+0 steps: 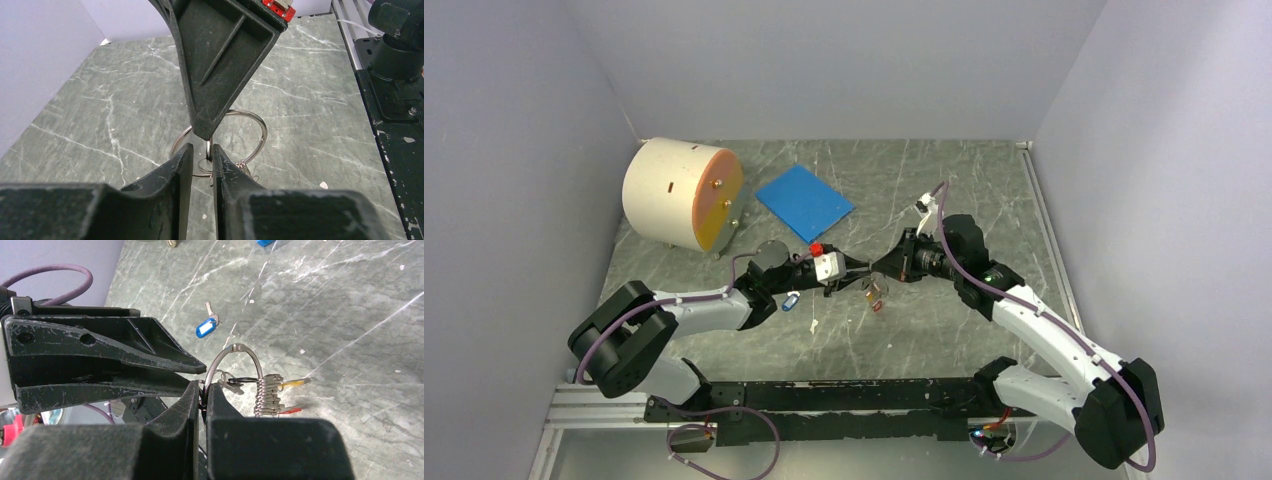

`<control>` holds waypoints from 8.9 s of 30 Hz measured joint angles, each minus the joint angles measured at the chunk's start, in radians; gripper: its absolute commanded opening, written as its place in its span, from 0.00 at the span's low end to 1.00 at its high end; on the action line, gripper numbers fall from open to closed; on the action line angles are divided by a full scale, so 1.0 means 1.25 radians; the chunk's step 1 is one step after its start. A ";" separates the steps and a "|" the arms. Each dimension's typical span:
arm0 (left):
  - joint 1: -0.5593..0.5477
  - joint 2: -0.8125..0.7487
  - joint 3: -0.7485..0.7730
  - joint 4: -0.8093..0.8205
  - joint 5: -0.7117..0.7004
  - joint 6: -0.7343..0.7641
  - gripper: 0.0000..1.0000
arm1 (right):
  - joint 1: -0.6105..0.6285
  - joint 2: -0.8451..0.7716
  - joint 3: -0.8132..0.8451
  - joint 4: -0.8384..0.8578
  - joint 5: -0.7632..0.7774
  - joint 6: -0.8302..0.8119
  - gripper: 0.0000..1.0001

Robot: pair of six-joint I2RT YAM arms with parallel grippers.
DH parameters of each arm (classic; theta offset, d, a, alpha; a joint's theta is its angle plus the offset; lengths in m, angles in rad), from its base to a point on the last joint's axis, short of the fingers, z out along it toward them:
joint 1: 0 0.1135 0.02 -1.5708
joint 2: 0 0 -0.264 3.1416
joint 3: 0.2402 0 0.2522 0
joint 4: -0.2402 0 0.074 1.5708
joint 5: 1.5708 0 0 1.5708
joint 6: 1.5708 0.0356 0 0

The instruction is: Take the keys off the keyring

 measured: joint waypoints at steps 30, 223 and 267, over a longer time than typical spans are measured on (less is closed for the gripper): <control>0.008 0.031 -0.009 0.013 0.032 -0.014 0.22 | 0.002 -0.019 0.005 -0.014 0.001 0.000 0.00; 0.059 -0.125 0.008 -0.305 -0.229 -1.071 0.03 | -0.023 -0.056 -0.093 0.025 -0.057 -0.309 0.57; 0.182 0.007 -0.057 0.059 -0.007 -1.219 0.03 | -0.031 -0.025 -0.111 0.115 -0.040 -0.333 0.64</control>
